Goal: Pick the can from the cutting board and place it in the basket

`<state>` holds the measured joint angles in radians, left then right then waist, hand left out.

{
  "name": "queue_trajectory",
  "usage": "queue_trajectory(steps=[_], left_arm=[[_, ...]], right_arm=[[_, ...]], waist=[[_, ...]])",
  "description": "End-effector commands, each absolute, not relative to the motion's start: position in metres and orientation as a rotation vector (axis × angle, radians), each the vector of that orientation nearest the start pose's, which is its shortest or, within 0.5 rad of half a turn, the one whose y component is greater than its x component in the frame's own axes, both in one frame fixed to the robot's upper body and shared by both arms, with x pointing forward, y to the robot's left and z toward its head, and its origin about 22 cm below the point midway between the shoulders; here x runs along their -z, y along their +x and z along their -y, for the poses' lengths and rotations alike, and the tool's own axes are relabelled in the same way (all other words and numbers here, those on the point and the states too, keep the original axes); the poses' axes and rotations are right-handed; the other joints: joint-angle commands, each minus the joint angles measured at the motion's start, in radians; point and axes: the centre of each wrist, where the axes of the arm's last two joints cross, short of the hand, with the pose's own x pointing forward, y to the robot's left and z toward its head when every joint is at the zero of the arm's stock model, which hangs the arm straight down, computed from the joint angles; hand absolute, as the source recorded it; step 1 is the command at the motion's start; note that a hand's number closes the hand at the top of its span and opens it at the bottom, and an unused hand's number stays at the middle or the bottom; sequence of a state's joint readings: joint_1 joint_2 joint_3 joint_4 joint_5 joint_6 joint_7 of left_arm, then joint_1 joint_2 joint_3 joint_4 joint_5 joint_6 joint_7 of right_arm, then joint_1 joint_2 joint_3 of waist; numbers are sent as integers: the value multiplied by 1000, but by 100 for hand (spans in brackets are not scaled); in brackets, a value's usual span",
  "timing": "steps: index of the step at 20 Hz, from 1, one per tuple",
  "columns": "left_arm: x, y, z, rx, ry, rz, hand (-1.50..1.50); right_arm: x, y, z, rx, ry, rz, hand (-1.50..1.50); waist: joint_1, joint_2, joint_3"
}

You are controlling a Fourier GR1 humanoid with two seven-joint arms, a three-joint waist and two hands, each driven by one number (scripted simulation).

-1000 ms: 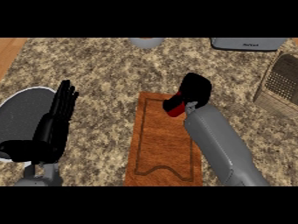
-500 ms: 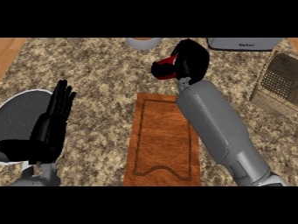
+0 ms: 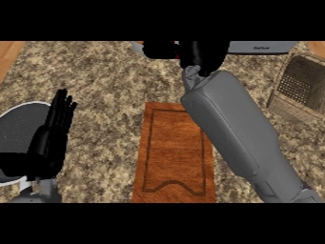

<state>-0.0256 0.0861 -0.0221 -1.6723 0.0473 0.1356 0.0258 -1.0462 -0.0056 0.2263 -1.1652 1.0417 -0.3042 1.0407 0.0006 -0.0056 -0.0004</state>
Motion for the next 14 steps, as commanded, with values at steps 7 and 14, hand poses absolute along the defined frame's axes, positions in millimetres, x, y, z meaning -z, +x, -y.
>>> queue_trajectory(steps=[7,14], left_arm=[[-21,235,-245,-69,103,1669,0],[-24,238,-241,-83,97,1657,0]], right_arm=[[-253,369,68,-170,-1236,1242,150],[-241,368,123,-225,-1366,1146,150]], waist=[[-10,-1,0],[-15,0,0]])
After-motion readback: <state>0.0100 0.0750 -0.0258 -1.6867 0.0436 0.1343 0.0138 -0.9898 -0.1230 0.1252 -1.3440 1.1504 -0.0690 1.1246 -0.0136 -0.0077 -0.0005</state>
